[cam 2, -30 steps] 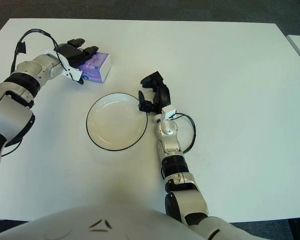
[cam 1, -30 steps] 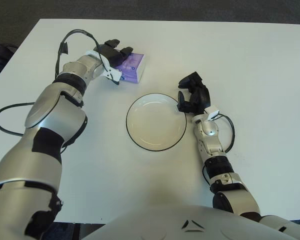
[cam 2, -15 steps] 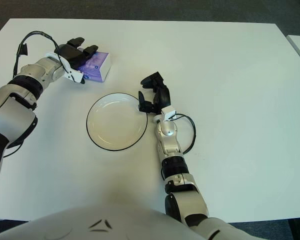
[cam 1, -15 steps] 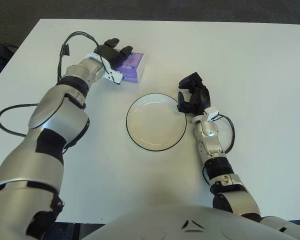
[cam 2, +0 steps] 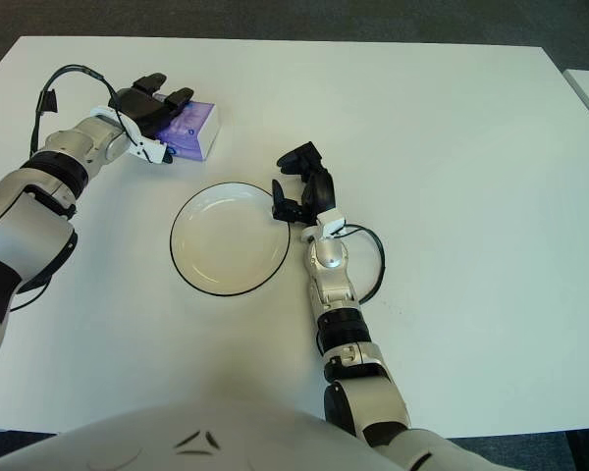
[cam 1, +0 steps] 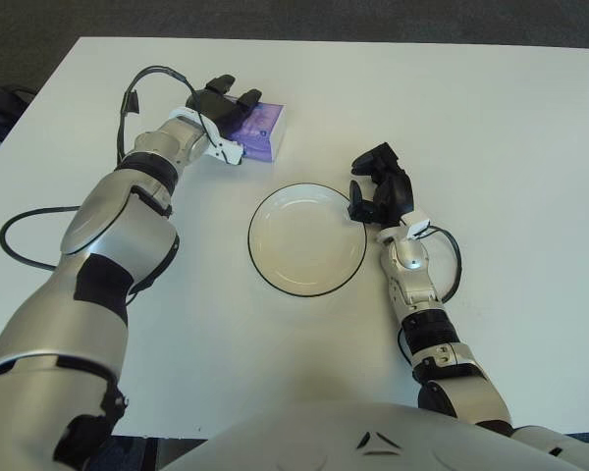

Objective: Put the tissue paper into the plate.

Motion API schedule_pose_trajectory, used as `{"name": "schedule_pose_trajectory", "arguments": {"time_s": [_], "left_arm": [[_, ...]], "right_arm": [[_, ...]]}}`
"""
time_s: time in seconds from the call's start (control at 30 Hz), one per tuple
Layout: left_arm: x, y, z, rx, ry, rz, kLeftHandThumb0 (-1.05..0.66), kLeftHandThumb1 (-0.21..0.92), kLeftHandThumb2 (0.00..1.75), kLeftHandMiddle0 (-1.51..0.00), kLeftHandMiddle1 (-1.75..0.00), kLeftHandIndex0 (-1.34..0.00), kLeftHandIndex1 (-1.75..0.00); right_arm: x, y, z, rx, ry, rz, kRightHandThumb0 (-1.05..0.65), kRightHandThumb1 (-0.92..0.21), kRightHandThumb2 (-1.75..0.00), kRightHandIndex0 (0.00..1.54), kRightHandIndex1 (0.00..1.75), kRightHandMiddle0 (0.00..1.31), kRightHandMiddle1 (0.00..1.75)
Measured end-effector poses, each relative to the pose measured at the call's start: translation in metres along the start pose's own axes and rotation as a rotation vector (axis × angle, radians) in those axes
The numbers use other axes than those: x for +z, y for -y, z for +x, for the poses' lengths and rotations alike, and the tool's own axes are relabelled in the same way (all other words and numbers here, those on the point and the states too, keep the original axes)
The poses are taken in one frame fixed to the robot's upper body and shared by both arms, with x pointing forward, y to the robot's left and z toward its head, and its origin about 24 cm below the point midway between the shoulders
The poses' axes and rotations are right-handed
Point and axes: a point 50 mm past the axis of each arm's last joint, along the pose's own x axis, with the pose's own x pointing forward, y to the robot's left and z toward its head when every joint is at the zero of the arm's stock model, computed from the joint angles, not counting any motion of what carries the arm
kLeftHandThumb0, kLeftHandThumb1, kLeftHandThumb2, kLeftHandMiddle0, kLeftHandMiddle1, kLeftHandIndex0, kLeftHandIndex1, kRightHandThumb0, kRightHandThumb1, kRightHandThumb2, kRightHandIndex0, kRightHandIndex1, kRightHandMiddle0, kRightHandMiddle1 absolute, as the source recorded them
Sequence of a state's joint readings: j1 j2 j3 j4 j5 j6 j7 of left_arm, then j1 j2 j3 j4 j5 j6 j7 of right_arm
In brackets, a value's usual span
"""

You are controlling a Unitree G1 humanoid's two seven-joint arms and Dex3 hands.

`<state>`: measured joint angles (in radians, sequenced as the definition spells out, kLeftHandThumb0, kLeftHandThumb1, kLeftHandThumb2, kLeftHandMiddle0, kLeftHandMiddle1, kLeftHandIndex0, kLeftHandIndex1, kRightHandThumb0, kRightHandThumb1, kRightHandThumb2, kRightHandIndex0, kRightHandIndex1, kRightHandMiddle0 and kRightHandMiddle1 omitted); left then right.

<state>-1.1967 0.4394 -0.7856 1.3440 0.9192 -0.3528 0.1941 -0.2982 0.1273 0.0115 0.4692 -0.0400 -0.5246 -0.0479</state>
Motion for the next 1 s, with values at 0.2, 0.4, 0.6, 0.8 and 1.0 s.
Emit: {"name": "schedule_pose_trajectory", "arguments": {"time_s": [0.2, 0.4, 0.6, 0.8, 1.0], "left_arm": [[0.001, 0.0004, 0.0, -0.008, 0.009, -0.013, -0.95, 0.8, 0.0, 0.0, 0.0, 0.0, -0.31], [0.0013, 0.0006, 0.0, -0.023, 0.012, -0.046, -0.88, 0.8, 0.0, -0.02, -0.01, 0.0, -0.32], [0.0035, 0.0032, 0.0002, -0.029, 0.009, -0.086, -0.83, 0.81, 0.0, -0.08, -0.03, 0.0, -0.36], [0.0046, 0.0053, 0.0005, -0.03, 0.0, -0.097, -0.84, 0.83, 0.02, -0.16, -0.04, 0.0, -0.49], [0.0061, 0.0067, 0.0014, -0.046, -0.011, -0.11, -0.81, 0.83, 0.02, -0.27, -0.06, 0.0, -0.63]], "right_arm": [[0.0002, -0.0004, -0.0006, 0.001, 0.001, -0.004, -0.01, -0.41, -1.16, 0.6, 1.69, 0.39, 1.6], [0.0002, -0.001, -0.001, 0.004, 0.0, -0.004, -0.01, -0.41, -1.15, 0.6, 1.68, 0.38, 1.61], [0.0004, -0.001, -0.0017, 0.005, -0.001, -0.005, -0.01, -0.41, -1.15, 0.6, 1.68, 0.39, 1.61], [0.0001, -0.0005, -0.0034, 0.004, -0.004, -0.007, -0.01, -0.41, -1.15, 0.61, 1.67, 0.39, 1.6], [-0.0009, 0.0011, -0.0056, -0.009, -0.014, -0.009, -0.01, -0.41, -1.15, 0.6, 1.68, 0.4, 1.59]]}}
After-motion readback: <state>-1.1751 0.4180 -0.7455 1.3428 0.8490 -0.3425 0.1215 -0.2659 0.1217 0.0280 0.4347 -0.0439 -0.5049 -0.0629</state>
